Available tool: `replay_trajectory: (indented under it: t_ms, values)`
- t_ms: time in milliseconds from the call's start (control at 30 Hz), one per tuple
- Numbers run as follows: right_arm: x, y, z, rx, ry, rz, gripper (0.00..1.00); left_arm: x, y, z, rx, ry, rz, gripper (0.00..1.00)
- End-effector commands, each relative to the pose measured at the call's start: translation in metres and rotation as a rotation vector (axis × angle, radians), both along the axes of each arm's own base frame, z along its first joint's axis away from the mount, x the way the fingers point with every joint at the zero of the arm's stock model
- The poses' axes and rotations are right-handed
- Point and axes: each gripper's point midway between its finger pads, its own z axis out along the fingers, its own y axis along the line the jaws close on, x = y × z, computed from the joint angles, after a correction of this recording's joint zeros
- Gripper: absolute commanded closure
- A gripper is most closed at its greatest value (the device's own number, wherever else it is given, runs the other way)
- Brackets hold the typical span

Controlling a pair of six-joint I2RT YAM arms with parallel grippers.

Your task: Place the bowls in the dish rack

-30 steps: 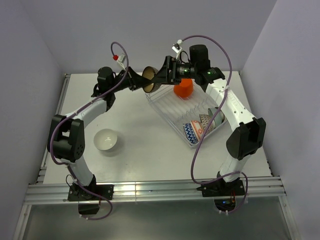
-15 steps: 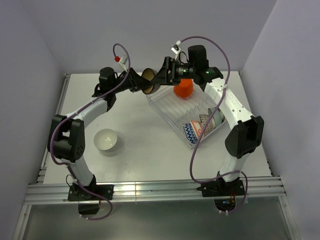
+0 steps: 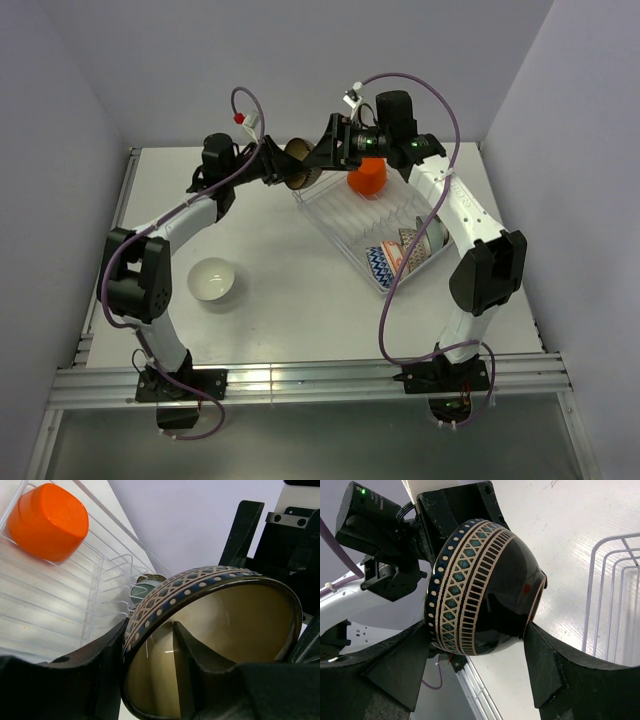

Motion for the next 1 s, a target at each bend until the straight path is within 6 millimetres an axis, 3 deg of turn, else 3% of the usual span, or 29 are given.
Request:
replay_trajectory:
  t_ms: [0, 67, 167, 233, 267, 333, 367, 567, 733, 833, 900, 967]
  values:
    - [0.005, -0.001, 0.035, 0.044, -0.118, 0.006, 1.00, -0.001, -0.008, 0.025, -0.023, -0.083, -0.036, 0.56]
    - [0.003, 0.000, 0.035, 0.050, -0.110, 0.016, 1.00, -0.001, -0.009, 0.025, -0.028, -0.082, -0.037, 0.58]
    - [0.000, 0.002, 0.035, 0.063, -0.098, 0.034, 0.99, 0.000, -0.010, 0.027, -0.041, -0.081, -0.043, 0.78]
    - [-0.001, 0.002, 0.030, 0.057, -0.078, 0.035, 0.76, 0.000, -0.010, 0.029, -0.049, -0.085, -0.043, 0.91]
    - [0.001, 0.002, 0.029, 0.052, -0.077, 0.023, 0.54, 0.000, -0.010, 0.029, -0.051, -0.079, -0.042, 0.98]
    - [0.002, 0.000, 0.026, 0.035, -0.071, 0.007, 0.38, 0.001, -0.010, 0.030, -0.053, -0.075, -0.037, 1.00]
    - [0.001, 0.001, 0.026, 0.032, -0.075, 0.005, 0.25, 0.001, -0.010, 0.031, -0.056, -0.077, -0.036, 1.00]
    - [-0.004, 0.006, 0.022, 0.017, -0.078, 0.028, 0.12, 0.003, -0.010, 0.031, -0.061, -0.068, -0.033, 1.00]
    - [-0.003, 0.006, 0.018, -0.005, -0.086, 0.019, 0.11, 0.003, -0.011, 0.033, -0.064, -0.071, -0.034, 1.00]
    - [0.001, 0.005, 0.017, -0.015, -0.098, 0.001, 0.25, 0.002, -0.010, 0.033, -0.065, -0.074, -0.036, 1.00]
    - [0.004, 0.004, 0.015, -0.026, -0.104, -0.008, 0.42, 0.001, -0.010, 0.034, -0.068, -0.077, -0.039, 1.00]
    - [0.007, 0.003, 0.013, -0.038, -0.109, -0.021, 0.69, 0.000, -0.011, 0.035, -0.070, -0.079, -0.044, 0.98]
